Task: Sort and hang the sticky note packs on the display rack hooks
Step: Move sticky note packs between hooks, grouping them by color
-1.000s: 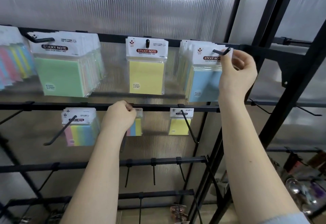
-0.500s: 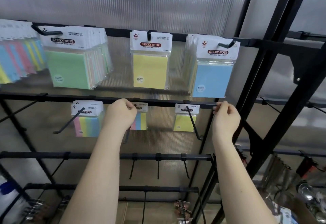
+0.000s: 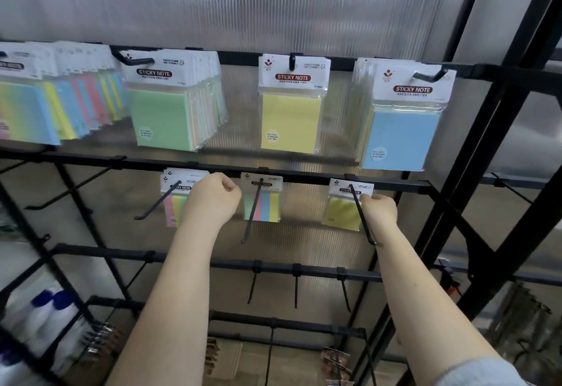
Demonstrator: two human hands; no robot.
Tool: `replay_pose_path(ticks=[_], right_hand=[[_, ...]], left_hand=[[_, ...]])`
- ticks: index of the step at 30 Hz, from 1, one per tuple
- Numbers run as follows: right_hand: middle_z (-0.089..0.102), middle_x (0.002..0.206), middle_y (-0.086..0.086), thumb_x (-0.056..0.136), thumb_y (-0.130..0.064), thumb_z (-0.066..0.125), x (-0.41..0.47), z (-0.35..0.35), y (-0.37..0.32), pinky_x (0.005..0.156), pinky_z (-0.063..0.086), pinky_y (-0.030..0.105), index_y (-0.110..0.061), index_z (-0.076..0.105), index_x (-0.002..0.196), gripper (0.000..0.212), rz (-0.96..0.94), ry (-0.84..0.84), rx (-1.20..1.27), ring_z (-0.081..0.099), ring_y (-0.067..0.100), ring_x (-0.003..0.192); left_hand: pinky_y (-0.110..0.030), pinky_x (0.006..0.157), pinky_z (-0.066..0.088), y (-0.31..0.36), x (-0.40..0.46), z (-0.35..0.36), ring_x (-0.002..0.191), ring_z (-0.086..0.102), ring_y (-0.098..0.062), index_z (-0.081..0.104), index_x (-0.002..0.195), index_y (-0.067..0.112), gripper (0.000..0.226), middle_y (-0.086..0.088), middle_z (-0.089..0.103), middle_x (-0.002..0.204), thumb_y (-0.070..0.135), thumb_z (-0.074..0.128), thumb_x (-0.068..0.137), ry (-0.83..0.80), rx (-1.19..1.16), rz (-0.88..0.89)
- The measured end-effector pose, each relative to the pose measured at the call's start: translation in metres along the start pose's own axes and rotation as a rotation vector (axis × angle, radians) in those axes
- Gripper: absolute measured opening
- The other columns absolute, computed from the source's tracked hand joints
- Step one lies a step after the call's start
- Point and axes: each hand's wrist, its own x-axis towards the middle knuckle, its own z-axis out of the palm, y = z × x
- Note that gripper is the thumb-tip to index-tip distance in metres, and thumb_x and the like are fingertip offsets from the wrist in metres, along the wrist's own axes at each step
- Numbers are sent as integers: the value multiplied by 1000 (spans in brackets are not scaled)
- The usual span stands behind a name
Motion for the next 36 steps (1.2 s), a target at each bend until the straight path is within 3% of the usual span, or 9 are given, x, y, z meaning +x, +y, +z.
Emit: replay_pose_path(ticks=[3,8,11,14,18,22,27,33,36], right_hand=[[63,114,14,95,-18,51,4,1,3,80,47,34,0,58,120,31,30,34,-6,59,30,99],[55,128,11,90,-21,63,2,-1,4,87,46,32,-5,45,134,51,79,78,56,56,31,112],[57,112,8,85,-20,69,1,-2,6,84,49,32,-7,52,119,41,77,100,99,58,25,96],[59,82,8,90,-20,63,-4,-6,6,60,46,27,-9,62,90,11,45,-31,69,54,18,68],[48,61,3,96,-17,50,-18,-15,3,43,37,21,-12,55,73,24,12,-136,60,42,14,51],[36,59,5,93,-14,47,-32,-26,9,54,28,25,-15,37,60,34,-29,-76,-74,34,19,56],[37,60,7,92,-15,46,-62,-48,7,53,22,28,-11,47,67,26,-150,-98,-242,30,18,56],[32,58,2,97,-19,43,-93,-71,-1,44,22,24,1,50,78,29,-225,-120,-409,29,15,50],[34,63,5,97,-22,43,-104,-82,-1,45,23,25,10,55,98,35,-224,-151,-425,29,14,49]], left_hand=[[-19,55,24,-1,-2,-3,93,60,-17,60,96,23,14,4,67,99,28,47,91,5,24,1],[-23,57,28,2,-4,-6,94,58,-16,60,99,23,17,3,66,102,27,46,91,-11,21,1],[-19,54,23,7,-7,-6,91,51,-13,61,105,23,20,7,63,109,27,46,93,-18,40,11],[-17,52,16,11,-12,-5,89,46,-11,61,107,23,21,8,61,111,28,46,94,-28,50,17],[-20,56,28,9,-12,-5,85,53,-13,61,104,22,18,6,61,107,26,46,94,-58,12,34],[-29,72,44,5,-11,-2,88,55,-16,61,99,19,15,2,62,102,22,48,92,-96,-51,72],[-34,82,50,8,-14,6,91,57,-17,62,98,20,15,3,63,98,22,48,91,-119,-68,115],[-31,73,48,22,-19,25,89,58,-19,60,92,23,12,3,63,99,25,48,91,-182,-44,197],[-34,76,51,34,-23,34,88,59,-20,60,92,22,13,3,62,97,26,48,91,-238,-52,237]])
